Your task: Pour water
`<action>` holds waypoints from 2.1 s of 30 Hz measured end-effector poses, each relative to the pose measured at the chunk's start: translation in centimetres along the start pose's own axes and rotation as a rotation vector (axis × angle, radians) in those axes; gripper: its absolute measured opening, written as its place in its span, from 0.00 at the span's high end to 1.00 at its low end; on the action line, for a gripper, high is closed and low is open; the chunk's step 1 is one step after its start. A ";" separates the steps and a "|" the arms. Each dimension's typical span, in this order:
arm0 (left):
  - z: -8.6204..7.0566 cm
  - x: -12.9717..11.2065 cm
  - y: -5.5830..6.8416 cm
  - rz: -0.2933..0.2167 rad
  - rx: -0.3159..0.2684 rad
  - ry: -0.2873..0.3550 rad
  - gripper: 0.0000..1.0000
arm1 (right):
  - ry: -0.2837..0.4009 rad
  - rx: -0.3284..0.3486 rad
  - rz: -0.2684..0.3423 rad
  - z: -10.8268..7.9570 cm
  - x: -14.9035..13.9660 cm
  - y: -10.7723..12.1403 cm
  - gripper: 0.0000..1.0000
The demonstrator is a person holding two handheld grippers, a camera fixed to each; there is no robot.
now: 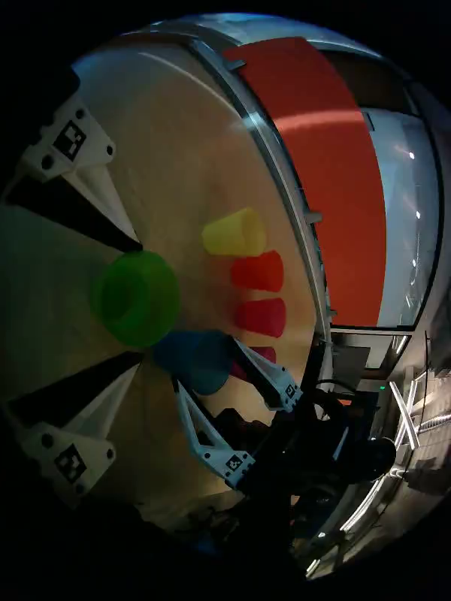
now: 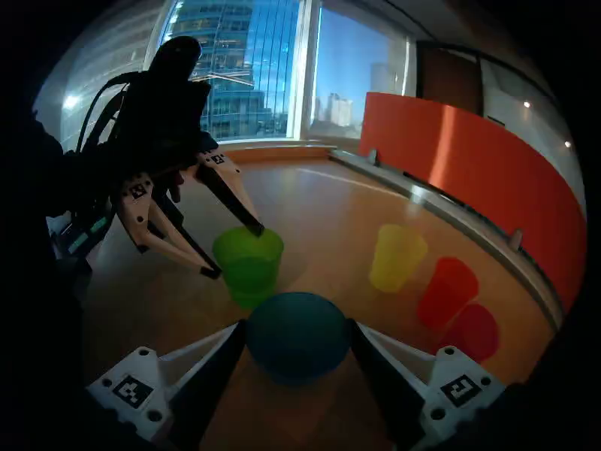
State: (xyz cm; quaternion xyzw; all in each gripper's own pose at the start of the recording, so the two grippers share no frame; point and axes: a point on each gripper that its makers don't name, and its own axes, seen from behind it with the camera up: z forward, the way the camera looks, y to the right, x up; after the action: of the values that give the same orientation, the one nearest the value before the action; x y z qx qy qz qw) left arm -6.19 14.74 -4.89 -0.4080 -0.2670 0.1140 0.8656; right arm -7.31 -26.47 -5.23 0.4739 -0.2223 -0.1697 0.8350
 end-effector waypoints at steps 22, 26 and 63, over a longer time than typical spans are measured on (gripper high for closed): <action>-2.3 2.7 0.4 0.019 0.029 0.068 0.02 | 0.088 -0.010 0.013 -2.6 3.3 -0.9 0.00; -2.8 3.1 0.4 0.016 0.050 0.088 0.02 | 0.109 -0.031 0.027 -3.6 3.5 -0.9 0.00; -10.5 7.2 -4.7 -0.016 0.527 0.442 0.02 | 0.366 -0.586 0.211 -17.7 4.0 9.7 0.00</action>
State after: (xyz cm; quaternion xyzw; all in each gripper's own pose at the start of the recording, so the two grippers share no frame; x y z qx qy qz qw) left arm 5.52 7.92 -4.11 -0.1832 -0.0378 0.0811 0.9790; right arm 6.14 -10.99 -3.99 0.2115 -0.0587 -0.0514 0.9743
